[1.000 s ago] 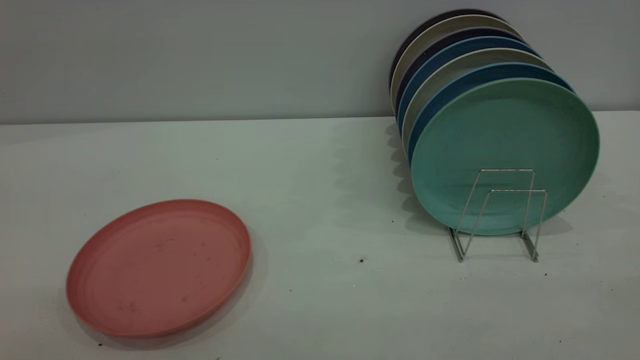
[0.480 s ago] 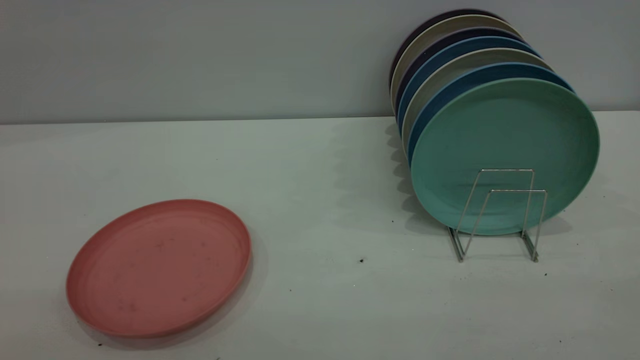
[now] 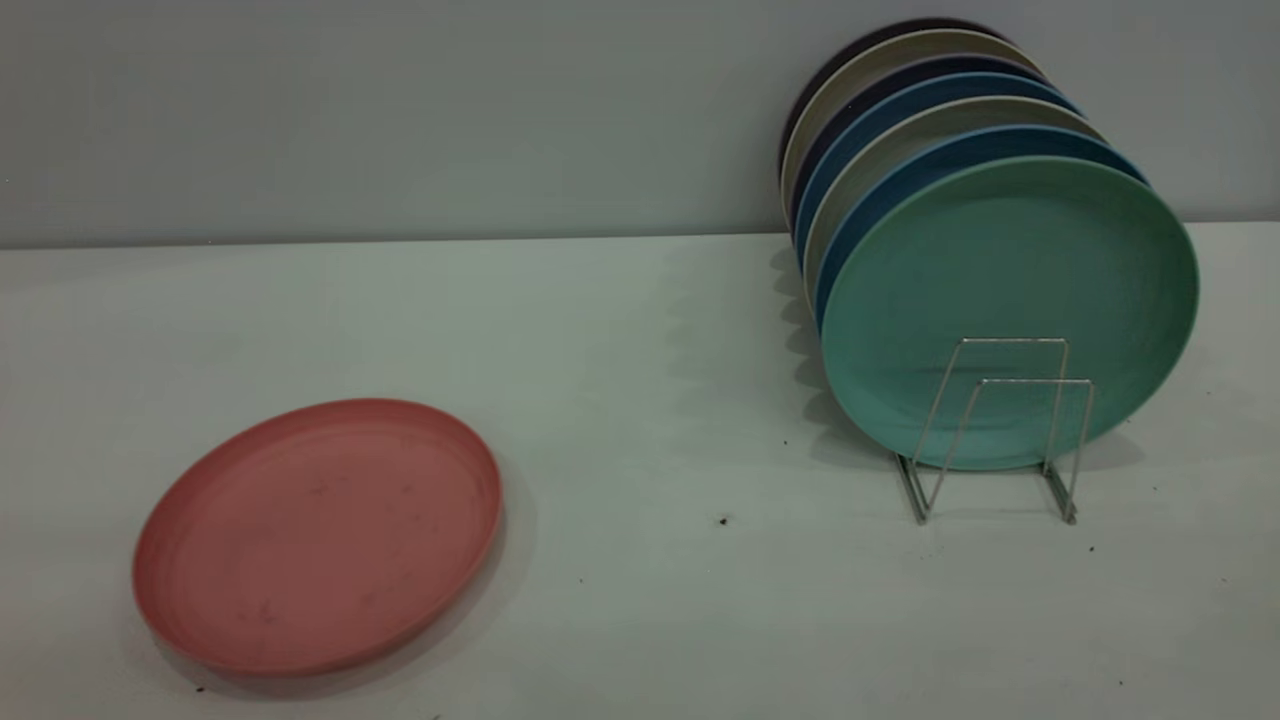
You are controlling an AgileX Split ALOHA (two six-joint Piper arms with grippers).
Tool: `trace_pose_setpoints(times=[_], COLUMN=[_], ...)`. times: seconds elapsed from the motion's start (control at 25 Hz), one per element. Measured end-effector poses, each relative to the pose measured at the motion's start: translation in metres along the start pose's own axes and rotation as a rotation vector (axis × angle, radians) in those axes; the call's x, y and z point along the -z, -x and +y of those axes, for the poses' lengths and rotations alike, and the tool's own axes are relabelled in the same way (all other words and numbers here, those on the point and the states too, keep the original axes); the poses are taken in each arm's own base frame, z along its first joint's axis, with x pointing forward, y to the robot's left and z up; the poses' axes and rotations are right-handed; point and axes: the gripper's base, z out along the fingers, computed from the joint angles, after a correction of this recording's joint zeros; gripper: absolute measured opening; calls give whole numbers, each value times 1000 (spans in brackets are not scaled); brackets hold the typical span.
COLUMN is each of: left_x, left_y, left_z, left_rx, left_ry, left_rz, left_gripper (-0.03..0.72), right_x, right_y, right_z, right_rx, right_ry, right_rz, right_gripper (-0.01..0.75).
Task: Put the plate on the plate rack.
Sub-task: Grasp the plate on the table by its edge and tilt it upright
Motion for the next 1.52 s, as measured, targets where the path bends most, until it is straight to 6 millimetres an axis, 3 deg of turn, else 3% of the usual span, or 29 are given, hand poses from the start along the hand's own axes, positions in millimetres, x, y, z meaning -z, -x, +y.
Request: trace_pose_setpoints(times=[0.24,0.4,0.68,0.84,0.96,1.0,1.2,1.52], left_x=[-35,-89,-167,-190,-221,-240,-284,-330], left_y=[34,58,68,71,77,80,86,68], left_z=[2,2,-3,-4,-4,-3,13,20], left_rx=[3,21,68,83,87,86,133,220], left_ry=[39,45,-10,-16,-18,-14,-18,-147], left_rz=[97,277,431,470,517,547,615,676], left_gripper=[497,497,497,497,497,497,497,497], right_x=[-32,-58,-93,-102,-104,-104,-104,-104], right_y=[25,42,56,56,57,57,57,57], right_z=[5,9,9,8,8,8,8,8], right_rx=[-14,-7,7,15,17,20,28,28], right_ry=[149,258,329,335,334,334,335,333], right_rz=[125,145,190,213,219,218,216,213], right_gripper=[389,389,389,389,389,389,389,389])
